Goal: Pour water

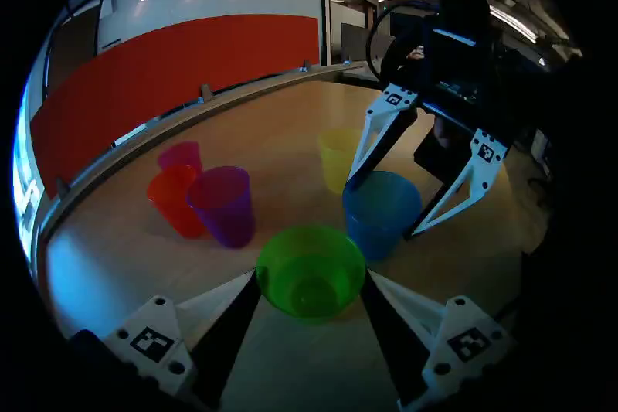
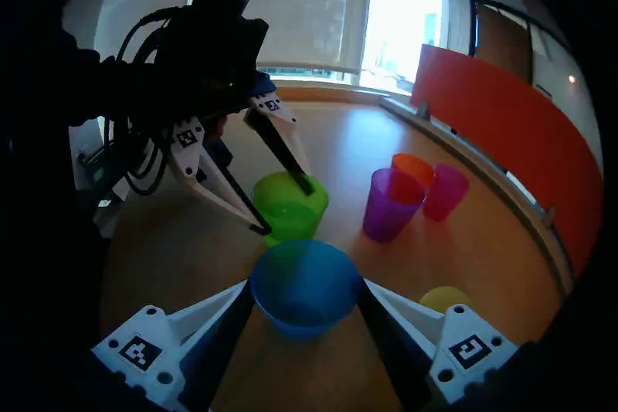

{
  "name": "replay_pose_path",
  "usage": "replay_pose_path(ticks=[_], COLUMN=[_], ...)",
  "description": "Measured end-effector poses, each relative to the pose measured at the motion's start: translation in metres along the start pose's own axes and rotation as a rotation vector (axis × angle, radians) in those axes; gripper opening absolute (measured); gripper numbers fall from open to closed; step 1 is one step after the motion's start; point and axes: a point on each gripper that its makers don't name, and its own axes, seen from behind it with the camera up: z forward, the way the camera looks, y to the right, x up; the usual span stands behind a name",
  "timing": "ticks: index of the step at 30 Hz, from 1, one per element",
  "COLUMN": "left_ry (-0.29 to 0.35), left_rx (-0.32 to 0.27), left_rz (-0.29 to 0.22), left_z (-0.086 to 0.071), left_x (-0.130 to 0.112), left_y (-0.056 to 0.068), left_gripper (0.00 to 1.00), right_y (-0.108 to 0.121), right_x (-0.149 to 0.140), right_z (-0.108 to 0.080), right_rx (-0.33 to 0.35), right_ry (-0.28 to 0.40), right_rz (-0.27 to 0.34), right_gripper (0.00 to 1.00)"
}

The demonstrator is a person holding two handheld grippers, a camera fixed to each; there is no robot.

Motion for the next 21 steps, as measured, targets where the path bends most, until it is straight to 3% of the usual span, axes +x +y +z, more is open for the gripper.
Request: replay_pose_path(ticks=[21], left_ry=[-0.05], left_rx=[-0.006], left_rz=[0.003], left_z=[0.0], left_x=[-0.009], left_y=[0.002], left_gripper=[0.91], right_y=[0.002], right_x=[-0.015], right_z=[-0.004], right_rx=[-0.024], right_ry=[-0.029], right_rz=[0.008], right_gripper=[1.0])
